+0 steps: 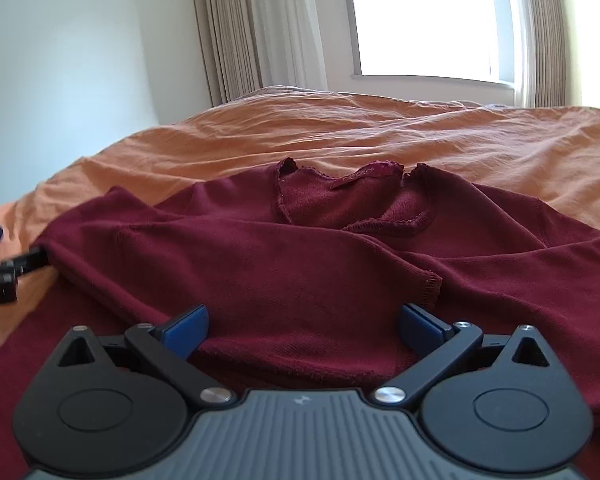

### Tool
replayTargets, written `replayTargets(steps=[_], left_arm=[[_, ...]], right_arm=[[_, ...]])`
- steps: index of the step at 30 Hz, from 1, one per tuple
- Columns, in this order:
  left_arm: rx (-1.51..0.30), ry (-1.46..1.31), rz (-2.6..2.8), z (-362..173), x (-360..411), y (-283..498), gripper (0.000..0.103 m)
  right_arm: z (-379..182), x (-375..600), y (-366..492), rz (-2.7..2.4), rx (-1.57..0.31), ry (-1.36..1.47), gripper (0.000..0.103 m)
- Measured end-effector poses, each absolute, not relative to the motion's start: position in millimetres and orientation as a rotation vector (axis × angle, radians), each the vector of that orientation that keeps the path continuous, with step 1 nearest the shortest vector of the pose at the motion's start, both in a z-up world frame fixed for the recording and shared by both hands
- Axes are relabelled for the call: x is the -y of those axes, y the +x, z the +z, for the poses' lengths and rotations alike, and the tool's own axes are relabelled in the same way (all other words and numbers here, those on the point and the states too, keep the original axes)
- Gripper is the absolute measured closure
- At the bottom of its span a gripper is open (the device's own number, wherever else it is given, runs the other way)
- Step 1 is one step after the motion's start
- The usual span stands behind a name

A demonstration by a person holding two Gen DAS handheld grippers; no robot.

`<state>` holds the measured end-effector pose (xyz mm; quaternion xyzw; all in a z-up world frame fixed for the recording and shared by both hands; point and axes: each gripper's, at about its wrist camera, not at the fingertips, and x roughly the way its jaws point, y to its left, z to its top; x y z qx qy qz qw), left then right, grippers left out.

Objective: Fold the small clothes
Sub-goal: 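Move both open grippers back over the folded maroon sweatshirt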

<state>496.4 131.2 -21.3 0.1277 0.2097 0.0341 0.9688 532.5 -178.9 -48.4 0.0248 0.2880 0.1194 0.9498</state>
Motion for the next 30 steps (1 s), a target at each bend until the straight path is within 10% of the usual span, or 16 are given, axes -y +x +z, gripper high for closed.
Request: replayTargets(steps=[30], left_arm=[[-0.336, 0.359, 0.113, -20, -108, 508, 0.015]], right_arm=[[-55, 188, 533, 0.274, -0.570, 0.112, 0.000]])
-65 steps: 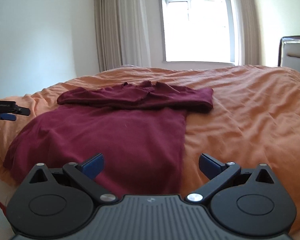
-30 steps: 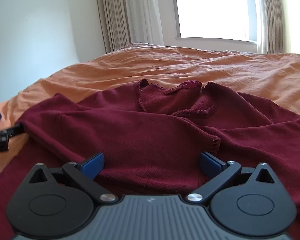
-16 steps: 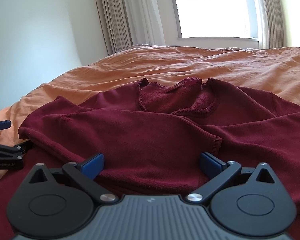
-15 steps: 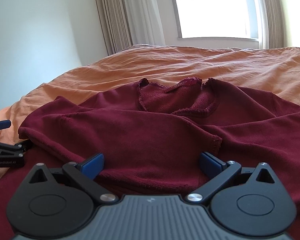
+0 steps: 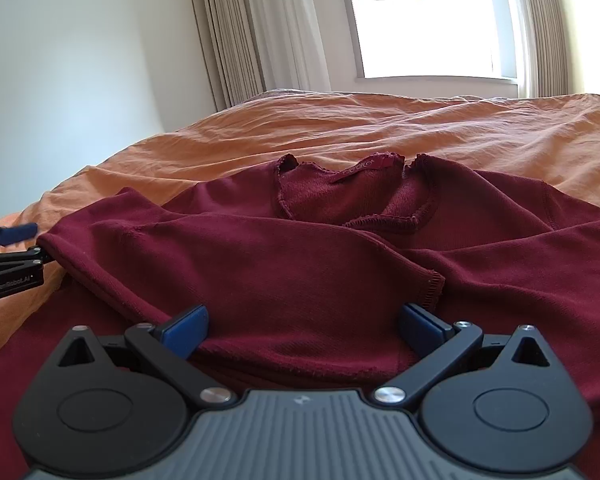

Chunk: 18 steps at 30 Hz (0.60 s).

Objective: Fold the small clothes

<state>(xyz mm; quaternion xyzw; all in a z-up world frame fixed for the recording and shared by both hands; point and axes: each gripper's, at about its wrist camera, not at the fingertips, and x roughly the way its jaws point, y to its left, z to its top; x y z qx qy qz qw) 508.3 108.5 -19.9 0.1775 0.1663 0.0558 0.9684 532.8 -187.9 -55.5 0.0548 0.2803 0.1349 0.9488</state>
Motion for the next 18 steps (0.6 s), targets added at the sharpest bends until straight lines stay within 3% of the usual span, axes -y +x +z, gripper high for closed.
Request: replayTargets(steps=[4, 8, 11, 18], left_arm=[[-0.418, 0.309, 0.053, -22.4, -115.4, 521.5, 0.056], [-0.368, 0.290, 0.019, -17.9, -117.0, 513.4, 0.075], [-0.365, 0.302, 0.005, -14.8, -114.1, 512.5, 0.083], [-0.449, 0.294, 0.009, -18.5, -116.9, 513.7, 0.084]], right_arm=[[-55.9, 187.7, 533.0, 0.275, -0.569, 0.112, 0.000], [-56.2, 187.5, 533.1, 0.276, -0.567, 0.112, 0.000], [-56.2, 187.6, 533.0, 0.277, -0.566, 0.114, 0.000], [-56.5, 188.9, 531.8, 0.280, -0.561, 0.118, 0.000]])
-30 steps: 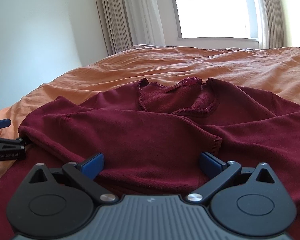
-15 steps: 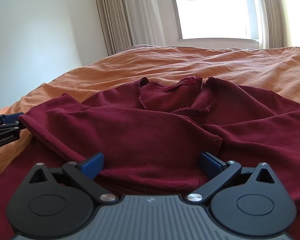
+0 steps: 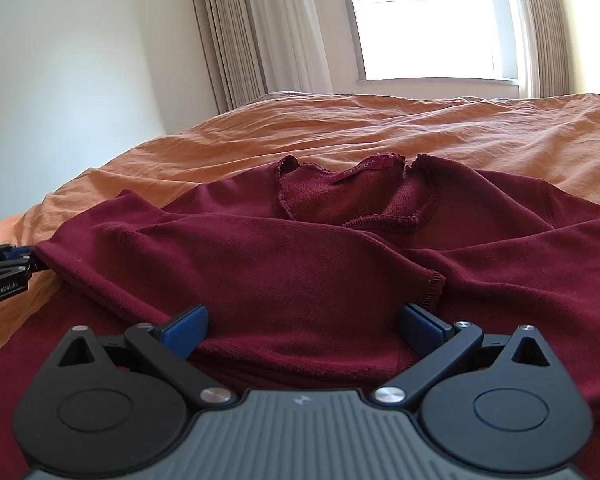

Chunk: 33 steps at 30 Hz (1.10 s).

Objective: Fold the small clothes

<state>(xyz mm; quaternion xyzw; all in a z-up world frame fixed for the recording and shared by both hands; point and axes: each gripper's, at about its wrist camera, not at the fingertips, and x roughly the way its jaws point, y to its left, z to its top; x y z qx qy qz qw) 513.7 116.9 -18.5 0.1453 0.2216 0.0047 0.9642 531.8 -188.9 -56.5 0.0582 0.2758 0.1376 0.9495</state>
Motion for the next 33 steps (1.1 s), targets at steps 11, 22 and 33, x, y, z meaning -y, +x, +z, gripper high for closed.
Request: replayTargets(steps=[11, 22, 33], left_arm=[[-0.548, 0.245, 0.007, -29, -127, 510, 0.084], [-0.577, 0.161, -0.054, -21, -140, 466, 0.031], [-0.555, 0.090, -0.101, -16, -135, 371, 0.004]], right_arm=[[-53, 192, 528, 0.285, -0.560, 0.126, 0.000], [-33, 229, 464, 0.266, -0.623, 0.025, 0.000], [-50, 273, 335, 0.170, -0.601, -0.132, 0.000]])
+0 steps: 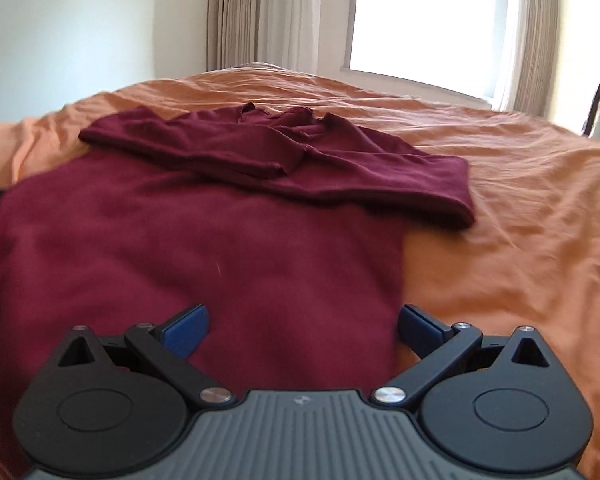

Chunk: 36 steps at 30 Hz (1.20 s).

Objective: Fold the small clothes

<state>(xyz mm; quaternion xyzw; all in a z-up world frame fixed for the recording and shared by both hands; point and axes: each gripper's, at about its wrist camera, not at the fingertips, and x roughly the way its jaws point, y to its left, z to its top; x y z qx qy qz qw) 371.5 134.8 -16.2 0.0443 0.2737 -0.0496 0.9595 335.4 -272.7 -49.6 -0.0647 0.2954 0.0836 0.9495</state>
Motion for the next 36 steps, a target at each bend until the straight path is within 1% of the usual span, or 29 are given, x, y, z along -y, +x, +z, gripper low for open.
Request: replayTargets(steps=[5, 9, 13, 16, 22, 25, 31, 36], left_arm=[[-0.579, 0.032, -0.085, -20, -137, 339, 0.002], [-0.588, -0.021, -0.064, -22, -142, 311, 0.001], [-0.593, -0.069, -0.057, -23, -146, 283, 0.001], [-0.591, -0.069, -0.057, -24, -145, 262, 0.001], [-0.577, -0.037, -0.071, -25, -133, 227, 0.001], [-0.559, -0.004, -0.086, -26, -121, 212, 0.001], [-0.507, 0.056, -0.134, -25, -89, 195, 0.001], [-0.492, 0.113, -0.184, -25, -65, 190, 0.001]], right_arm=[[-53, 289, 284, 0.126, -0.542, -0.106, 0.000], [-53, 300, 259, 0.092, -0.550, -0.077, 0.000], [-54, 305, 231, 0.060, -0.552, -0.117, 0.000], [-57, 301, 211, 0.046, -0.525, -0.188, 0.000], [-70, 282, 170, 0.043, -0.394, -0.315, 0.000], [-80, 267, 157, 0.069, -0.370, -0.390, 0.000], [-109, 234, 151, 0.081, -0.345, -0.602, 0.000], [-133, 208, 155, 0.006, -0.264, -0.808, 0.000]])
